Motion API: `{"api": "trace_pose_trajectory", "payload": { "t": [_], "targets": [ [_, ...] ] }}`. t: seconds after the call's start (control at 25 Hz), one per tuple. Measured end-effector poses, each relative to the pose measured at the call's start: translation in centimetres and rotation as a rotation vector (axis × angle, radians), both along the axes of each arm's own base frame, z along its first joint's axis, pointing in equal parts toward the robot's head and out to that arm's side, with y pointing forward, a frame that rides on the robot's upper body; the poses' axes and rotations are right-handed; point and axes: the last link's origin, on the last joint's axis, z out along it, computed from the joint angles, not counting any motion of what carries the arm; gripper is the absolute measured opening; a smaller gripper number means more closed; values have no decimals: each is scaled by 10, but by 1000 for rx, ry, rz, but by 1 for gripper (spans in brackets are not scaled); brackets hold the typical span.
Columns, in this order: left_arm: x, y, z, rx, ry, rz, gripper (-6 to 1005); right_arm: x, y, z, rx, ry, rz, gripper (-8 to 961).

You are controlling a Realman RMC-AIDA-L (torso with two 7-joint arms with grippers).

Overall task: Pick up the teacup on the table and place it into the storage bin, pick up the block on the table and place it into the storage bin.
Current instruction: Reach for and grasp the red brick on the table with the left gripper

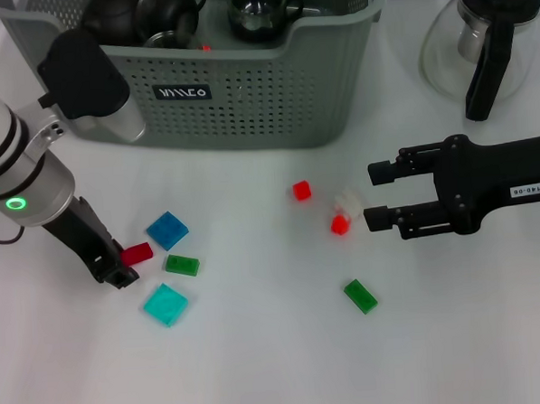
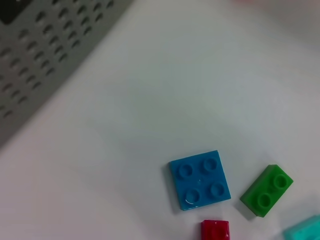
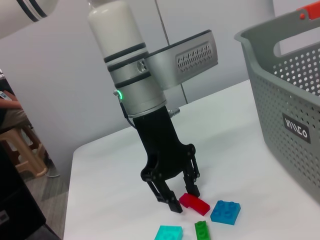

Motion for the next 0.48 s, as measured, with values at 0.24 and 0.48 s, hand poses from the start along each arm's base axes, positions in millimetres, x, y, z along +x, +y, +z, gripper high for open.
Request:
{"api": "trace_pose_trajectory", "payload": {
  "t": [0.24, 0.48],
  "targets": [
    [0, 2, -1, 13, 0, -1, 405, 0, 0, 0, -1, 1, 1, 713],
    [-1, 2, -4, 23, 16, 2, 370, 0, 0, 0, -2, 1, 1, 714]
  ]
}}
